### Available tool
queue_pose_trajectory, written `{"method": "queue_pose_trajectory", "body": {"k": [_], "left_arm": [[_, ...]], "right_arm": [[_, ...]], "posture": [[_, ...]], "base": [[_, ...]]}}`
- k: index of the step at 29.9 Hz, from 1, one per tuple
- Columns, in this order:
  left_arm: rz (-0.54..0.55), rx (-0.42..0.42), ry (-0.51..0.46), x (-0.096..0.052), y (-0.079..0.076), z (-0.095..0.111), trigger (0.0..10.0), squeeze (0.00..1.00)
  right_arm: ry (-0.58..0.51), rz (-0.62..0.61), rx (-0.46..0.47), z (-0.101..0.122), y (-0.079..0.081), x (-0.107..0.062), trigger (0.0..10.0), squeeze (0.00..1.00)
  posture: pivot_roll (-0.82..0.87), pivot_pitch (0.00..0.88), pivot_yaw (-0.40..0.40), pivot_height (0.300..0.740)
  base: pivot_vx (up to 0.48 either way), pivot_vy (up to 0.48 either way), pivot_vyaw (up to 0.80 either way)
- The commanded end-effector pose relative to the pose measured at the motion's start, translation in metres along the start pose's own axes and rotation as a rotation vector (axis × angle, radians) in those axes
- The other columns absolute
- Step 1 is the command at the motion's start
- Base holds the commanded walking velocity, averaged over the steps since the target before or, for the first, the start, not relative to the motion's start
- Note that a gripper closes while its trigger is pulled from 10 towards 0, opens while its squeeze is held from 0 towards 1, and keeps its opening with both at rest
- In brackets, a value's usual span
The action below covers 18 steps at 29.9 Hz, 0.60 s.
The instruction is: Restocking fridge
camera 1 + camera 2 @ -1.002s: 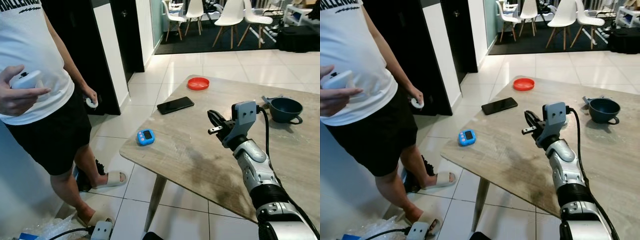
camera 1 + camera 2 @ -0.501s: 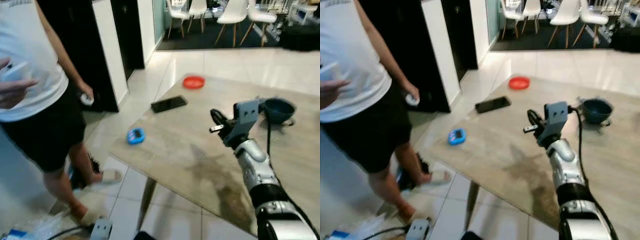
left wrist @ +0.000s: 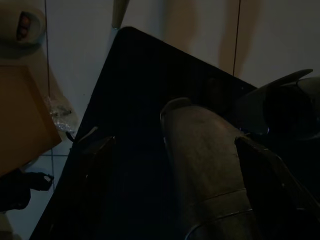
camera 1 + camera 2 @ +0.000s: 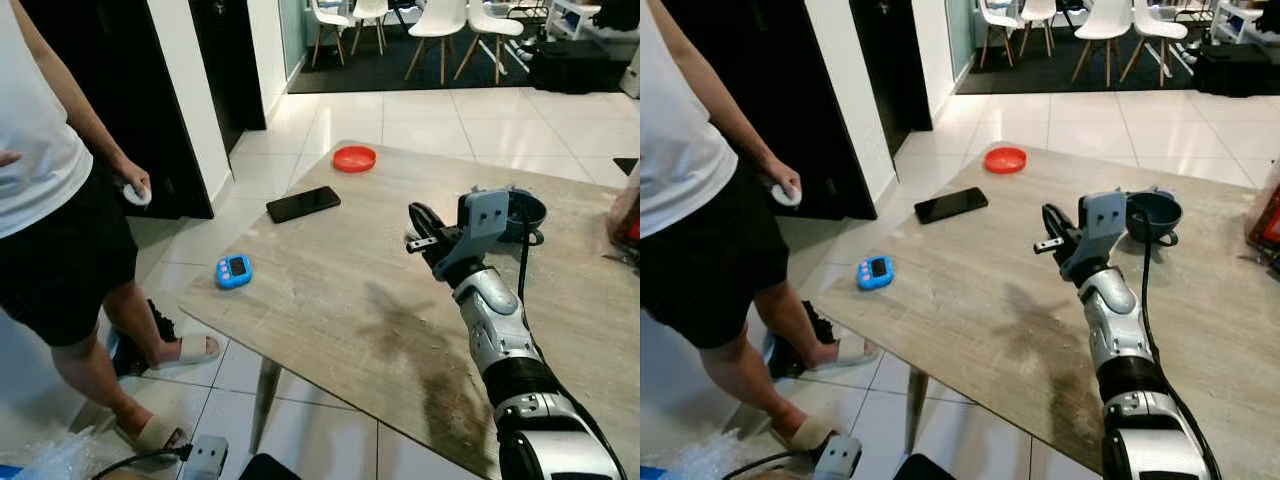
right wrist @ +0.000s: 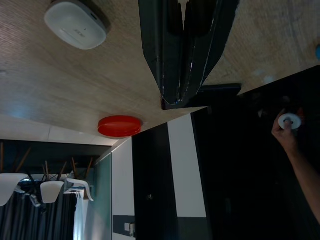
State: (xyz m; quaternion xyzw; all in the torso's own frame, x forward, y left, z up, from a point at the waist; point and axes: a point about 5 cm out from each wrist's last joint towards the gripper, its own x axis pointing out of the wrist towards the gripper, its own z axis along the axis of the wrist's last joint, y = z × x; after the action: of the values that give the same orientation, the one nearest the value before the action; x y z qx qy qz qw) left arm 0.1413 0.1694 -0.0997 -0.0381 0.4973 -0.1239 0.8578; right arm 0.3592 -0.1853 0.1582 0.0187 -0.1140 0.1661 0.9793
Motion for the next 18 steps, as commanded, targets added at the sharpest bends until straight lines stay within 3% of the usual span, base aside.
{"method": "queue_pose_trajectory", "body": {"k": [1, 3, 10, 18], "left_arm": [[0.006, 0.008, 0.009, -0.001, 0.002, -0.002, 10.0, 0.00], [0.014, 0.001, 0.003, -0.001, 0.002, -0.002, 10.0, 0.00], [0.017, -0.003, 0.002, -0.001, 0.002, -0.003, 10.0, 0.00], [0.005, -0.006, -0.001, -0.001, -0.001, -0.005, 10.0, 0.00]], "right_arm": [[0.006, 0.015, 0.003, -0.002, 0.004, 0.002, 10.0, 0.00], [0.004, 0.021, 0.003, -0.002, 0.005, 0.003, 10.0, 0.00], [-0.012, 0.044, -0.003, 0.003, 0.009, 0.006, 10.0, 0.00], [-0.050, 0.066, -0.023, 0.017, 0.019, 0.022, 10.0, 0.00]], "posture": [[0.00, 0.000, 0.074, 0.740], [0.00, 0.000, 0.072, 0.740], [0.00, 0.000, 0.071, 0.740], [0.00, 0.000, 0.063, 0.740]], "base": [[0.000, -0.472, 0.00], [0.000, -0.472, 0.00], [0.000, 0.000, 0.00], [0.000, 0.000, 0.00]]}}
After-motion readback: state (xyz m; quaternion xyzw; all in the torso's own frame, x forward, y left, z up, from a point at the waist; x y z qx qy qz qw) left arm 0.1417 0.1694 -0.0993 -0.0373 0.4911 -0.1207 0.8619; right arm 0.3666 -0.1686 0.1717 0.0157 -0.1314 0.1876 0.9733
